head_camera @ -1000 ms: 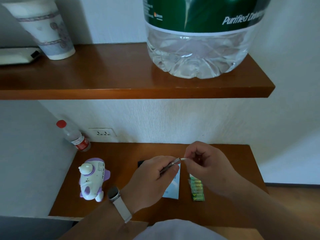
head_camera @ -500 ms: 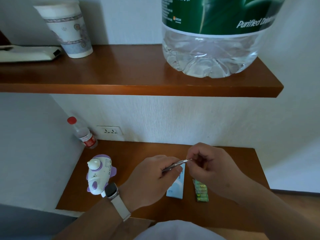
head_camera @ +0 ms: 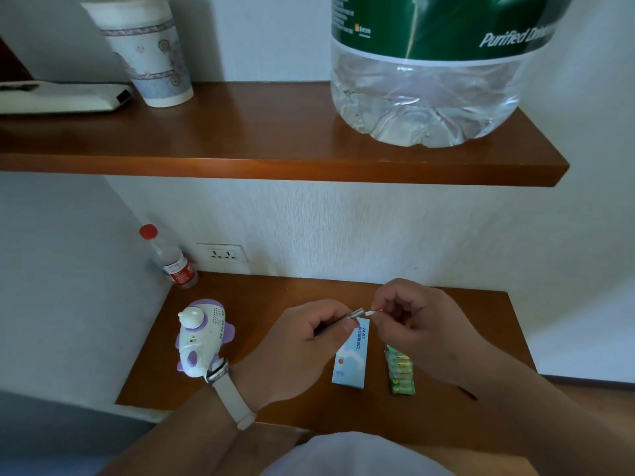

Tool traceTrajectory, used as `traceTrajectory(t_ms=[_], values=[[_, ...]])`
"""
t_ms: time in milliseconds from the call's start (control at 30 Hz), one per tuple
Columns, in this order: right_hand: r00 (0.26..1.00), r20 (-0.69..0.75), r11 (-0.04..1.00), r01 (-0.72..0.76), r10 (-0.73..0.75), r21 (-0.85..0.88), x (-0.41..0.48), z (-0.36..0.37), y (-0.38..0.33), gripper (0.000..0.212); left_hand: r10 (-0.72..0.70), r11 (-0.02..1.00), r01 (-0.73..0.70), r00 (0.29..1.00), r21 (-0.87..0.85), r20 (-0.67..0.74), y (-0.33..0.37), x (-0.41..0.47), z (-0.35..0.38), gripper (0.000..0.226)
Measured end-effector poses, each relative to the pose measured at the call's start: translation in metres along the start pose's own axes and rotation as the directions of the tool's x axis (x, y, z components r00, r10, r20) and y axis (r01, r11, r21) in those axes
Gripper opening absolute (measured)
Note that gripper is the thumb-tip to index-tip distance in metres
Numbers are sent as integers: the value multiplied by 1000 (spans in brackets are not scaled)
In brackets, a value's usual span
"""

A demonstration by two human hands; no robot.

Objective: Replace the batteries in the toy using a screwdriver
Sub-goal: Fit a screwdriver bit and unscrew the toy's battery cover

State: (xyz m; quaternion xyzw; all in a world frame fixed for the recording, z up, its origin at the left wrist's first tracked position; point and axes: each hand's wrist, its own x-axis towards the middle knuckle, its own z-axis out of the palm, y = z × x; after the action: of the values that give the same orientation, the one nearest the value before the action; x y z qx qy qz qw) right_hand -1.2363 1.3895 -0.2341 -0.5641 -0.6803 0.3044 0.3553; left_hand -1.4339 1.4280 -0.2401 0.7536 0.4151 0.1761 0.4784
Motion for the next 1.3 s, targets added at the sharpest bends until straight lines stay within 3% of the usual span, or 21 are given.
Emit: traceTrajectory(t_ms=[400,1000,1300], values=[[996,-94,1000,4,-4,0,-5,-6,0,33,50,999,-49,999,4,-22,4,4,4,14],[993,109,997,-59,53,48,-9,-9,3,22,37,999,-37,999,7,4,-7,1,11,16],[992,56,971,-118,109,209,-7,-9,9,19,50,996,-54,998,-70,-49,-5,3,19,18]])
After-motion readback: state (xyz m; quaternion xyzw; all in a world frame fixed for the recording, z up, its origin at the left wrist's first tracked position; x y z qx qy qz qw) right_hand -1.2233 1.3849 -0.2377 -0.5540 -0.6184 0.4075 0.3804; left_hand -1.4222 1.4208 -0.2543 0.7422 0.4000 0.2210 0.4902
